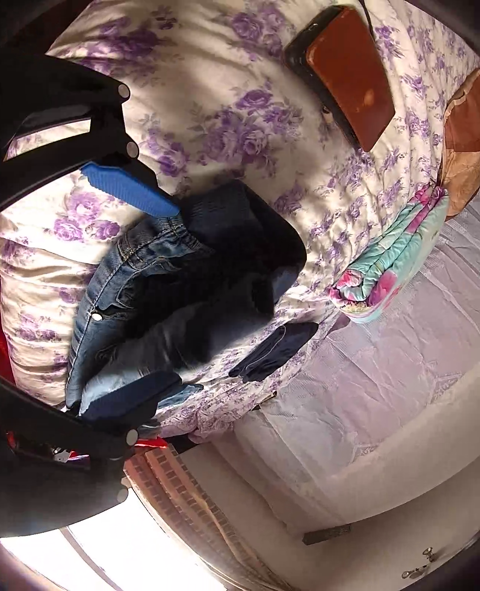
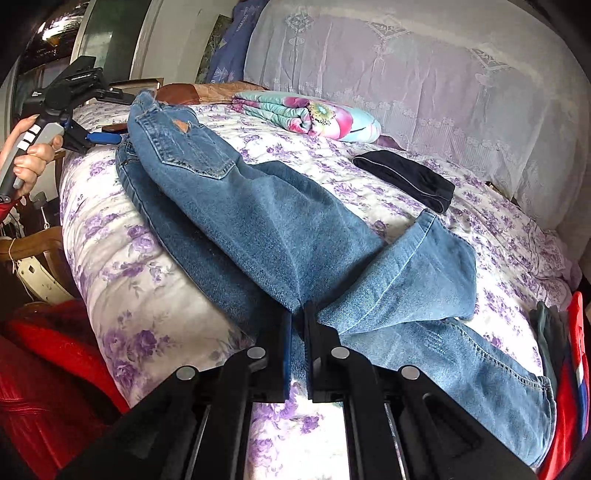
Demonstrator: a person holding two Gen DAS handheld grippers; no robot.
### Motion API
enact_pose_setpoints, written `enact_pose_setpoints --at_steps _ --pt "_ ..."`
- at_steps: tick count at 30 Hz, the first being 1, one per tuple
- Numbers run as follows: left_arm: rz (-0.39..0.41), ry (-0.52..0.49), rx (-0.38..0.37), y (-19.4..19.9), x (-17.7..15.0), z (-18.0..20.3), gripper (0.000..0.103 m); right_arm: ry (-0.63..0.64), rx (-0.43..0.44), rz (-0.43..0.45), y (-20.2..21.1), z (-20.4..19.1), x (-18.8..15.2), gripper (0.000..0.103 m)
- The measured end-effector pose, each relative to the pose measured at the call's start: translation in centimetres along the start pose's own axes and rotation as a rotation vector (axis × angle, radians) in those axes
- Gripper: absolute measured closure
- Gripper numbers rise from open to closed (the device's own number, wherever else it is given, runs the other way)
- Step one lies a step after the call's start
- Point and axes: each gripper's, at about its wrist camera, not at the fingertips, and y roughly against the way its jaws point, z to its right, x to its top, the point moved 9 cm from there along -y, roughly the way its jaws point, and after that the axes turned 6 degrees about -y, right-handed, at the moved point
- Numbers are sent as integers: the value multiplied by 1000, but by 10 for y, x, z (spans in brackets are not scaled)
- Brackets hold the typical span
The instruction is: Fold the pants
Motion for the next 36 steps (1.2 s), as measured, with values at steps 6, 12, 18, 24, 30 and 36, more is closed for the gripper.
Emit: enact_pose_setpoints --at_steps 6,12,18,24,30,36 --pt "43 54 13 -4 4 -4 11 5 -9 14 0 0 -5 96" --pt "42 3 201 -24 18 -28 60 -24 -2 27 6 2 2 96" --pt "107 -119 432 -7 34 -48 74 -10 10 -42 -6 -3 -9 96" --pt "193 -149 372 34 29 -13 74 -12 1 -38 -8 -4 -13 95" --pt "-25 -565 176 -48 -19 90 30 -204 196 9 30 16 11 67" --pt "-49 -768 421 -119 -64 70 5 -323 -51 50 29 77 54 30"
